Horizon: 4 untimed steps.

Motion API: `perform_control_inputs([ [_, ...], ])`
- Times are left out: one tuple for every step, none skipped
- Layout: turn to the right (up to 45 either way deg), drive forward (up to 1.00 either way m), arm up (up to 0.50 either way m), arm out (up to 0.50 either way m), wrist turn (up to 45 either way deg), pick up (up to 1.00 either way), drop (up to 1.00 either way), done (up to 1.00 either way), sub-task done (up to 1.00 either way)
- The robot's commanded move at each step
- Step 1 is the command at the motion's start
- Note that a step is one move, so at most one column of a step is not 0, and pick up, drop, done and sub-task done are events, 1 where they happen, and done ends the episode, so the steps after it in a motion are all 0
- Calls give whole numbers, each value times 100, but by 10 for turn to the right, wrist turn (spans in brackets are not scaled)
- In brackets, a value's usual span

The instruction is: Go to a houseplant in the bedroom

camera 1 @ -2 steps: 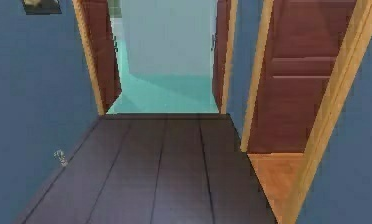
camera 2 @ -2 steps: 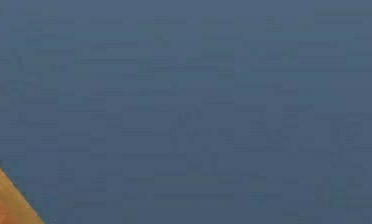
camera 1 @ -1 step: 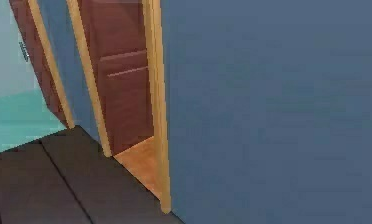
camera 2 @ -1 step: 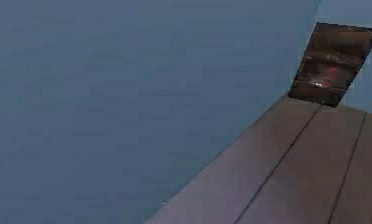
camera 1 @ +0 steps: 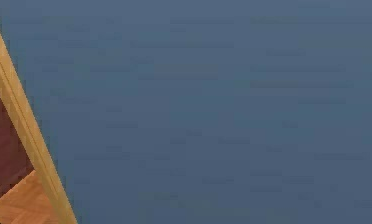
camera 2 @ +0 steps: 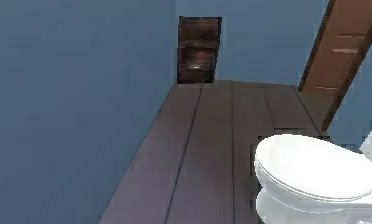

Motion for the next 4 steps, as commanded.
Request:
perform_control_inputs([
  [0, 5, 0, 0, 0, 0, 0, 0, 0],
  [-450, 0, 0, 0, 0, 0, 0, 0, 0],
  [-180, 0, 0, 0, 0, 0, 0, 0, 0],
  [0, 100, 0, 0, 0, 0, 0, 0, 0],
])
